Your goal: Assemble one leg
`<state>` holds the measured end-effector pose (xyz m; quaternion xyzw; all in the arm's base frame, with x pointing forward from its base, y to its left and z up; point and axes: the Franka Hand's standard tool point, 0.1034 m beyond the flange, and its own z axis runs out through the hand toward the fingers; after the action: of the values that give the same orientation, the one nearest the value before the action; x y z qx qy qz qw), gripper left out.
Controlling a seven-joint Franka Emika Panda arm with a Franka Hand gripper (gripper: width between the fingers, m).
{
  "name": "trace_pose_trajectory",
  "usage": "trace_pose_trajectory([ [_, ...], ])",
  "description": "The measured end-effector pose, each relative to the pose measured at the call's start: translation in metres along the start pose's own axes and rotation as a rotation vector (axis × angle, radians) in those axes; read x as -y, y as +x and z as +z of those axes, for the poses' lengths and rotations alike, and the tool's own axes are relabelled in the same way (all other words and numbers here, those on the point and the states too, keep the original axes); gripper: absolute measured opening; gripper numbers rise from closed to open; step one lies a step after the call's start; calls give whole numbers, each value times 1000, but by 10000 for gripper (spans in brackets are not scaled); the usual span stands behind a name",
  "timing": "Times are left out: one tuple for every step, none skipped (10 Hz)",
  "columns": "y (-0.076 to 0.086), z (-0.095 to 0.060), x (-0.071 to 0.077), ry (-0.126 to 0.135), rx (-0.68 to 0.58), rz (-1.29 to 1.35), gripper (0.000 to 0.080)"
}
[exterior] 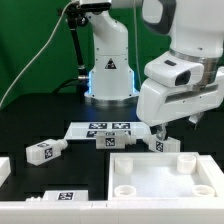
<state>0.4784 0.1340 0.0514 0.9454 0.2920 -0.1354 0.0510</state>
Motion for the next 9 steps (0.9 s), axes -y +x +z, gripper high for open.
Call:
trace_pose_trajectory([
  [-1,1,2,4,86,21,649],
  [6,1,4,2,102,26,649],
  [-1,2,8,6,171,25,649],
  [-3,3,9,11,258,21,649],
  [-1,5,10,16,321,18,649],
  [1,6,10,19,359,17,649],
  [-7,8,11,25,443,16,649],
  [-9,14,6,38,547,25,649],
  [-6,17,-3,54,630,39,649],
])
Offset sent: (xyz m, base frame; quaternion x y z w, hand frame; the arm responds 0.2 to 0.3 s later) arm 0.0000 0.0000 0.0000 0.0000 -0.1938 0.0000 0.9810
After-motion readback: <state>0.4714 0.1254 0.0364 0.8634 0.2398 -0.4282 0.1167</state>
